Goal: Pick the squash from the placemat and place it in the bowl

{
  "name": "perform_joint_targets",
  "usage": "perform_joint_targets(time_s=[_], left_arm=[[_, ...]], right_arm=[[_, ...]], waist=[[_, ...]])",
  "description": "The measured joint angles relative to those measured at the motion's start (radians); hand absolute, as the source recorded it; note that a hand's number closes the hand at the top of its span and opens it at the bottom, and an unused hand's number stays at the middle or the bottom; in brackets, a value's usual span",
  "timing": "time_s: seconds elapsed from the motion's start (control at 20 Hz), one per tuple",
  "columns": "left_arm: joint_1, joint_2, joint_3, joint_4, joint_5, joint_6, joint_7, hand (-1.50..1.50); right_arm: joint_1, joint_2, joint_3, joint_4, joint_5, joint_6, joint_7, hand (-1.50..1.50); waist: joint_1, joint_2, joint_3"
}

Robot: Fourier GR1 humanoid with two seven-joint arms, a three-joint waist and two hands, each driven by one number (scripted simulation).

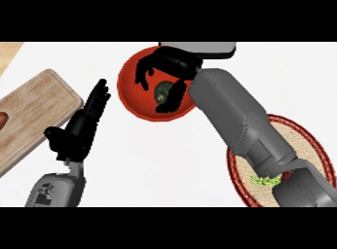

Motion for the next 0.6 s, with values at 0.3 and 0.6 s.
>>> perform_joint_targets(time_s=[0.3,0.6], left_arm=[[-0.011,-0.015,-0.010,0.018,-0.012,0.010,-0.005,0.00],[-0.015,-0.017,-0.005,0.024,-0.011,0.012,-0.001,0.00]], right_arm=[[-0.034,0.006,-0.049,0.103,-0.048,0.102,-0.132,-1.50],[-0.076,0.000,-0.172,0.146,-0.157,0.131,-0.169,-1.50]], waist=[[0.002,0.004,0.001],[-0.004,0.001,0.001]])
